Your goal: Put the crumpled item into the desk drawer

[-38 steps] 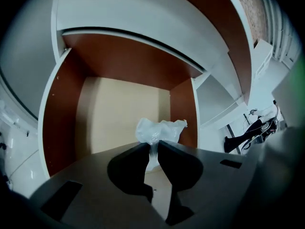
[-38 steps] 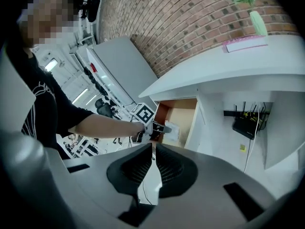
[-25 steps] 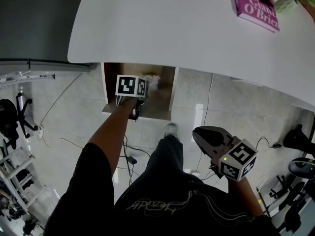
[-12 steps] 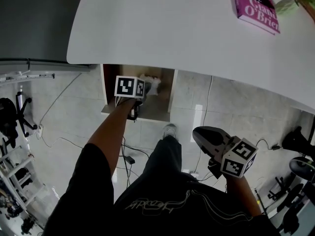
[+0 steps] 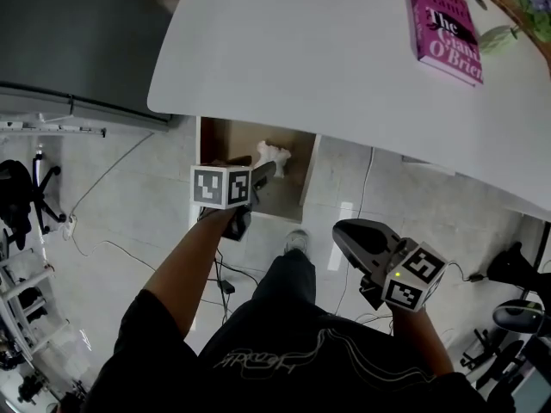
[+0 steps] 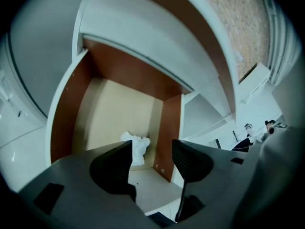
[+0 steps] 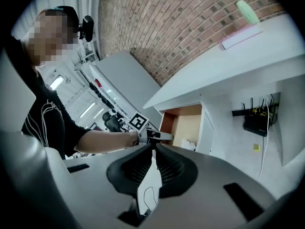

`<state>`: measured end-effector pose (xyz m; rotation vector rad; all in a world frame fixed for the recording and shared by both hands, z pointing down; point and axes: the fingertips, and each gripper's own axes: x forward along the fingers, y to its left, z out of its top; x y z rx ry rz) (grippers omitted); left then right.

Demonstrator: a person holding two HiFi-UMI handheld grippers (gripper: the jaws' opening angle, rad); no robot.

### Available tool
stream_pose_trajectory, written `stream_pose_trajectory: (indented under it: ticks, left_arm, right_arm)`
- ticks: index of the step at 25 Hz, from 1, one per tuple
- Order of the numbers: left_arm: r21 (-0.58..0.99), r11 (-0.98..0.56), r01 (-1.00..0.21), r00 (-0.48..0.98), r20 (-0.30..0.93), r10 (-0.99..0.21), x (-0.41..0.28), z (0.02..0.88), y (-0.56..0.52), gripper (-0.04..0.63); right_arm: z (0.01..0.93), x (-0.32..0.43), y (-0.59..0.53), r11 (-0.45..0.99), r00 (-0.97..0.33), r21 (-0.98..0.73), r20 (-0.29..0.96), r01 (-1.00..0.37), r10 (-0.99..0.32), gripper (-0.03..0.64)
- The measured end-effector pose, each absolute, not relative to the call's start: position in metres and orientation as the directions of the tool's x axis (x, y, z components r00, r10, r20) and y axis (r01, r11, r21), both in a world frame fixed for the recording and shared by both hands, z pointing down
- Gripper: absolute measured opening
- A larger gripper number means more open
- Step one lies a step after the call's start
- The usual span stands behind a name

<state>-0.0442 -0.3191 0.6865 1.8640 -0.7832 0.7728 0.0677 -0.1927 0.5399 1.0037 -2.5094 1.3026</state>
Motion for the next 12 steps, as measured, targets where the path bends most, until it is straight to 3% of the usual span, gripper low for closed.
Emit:
stream_pose_trajectory:
  ticks: [6, 12]
  left_arm:
    - [0.570, -0.487, -0.661, 0.727, 0.647, -0.230, -0.025, 0.577, -0.288, 0.255]
    - [0.587, -0.589, -0.555, 0.822, 0.497, -0.278, -0.008, 0.461, -0.260, 0.182]
  right_arm:
    - [0.482, 0.069, -0.198, 0.482, -0.765, -0.613, 0.363, -0.626, -0.532, 0.054]
    - [0.409, 0.060, -0.198, 0.583, -0.782, -0.534, 0.296, -0.612, -0.549, 0.054]
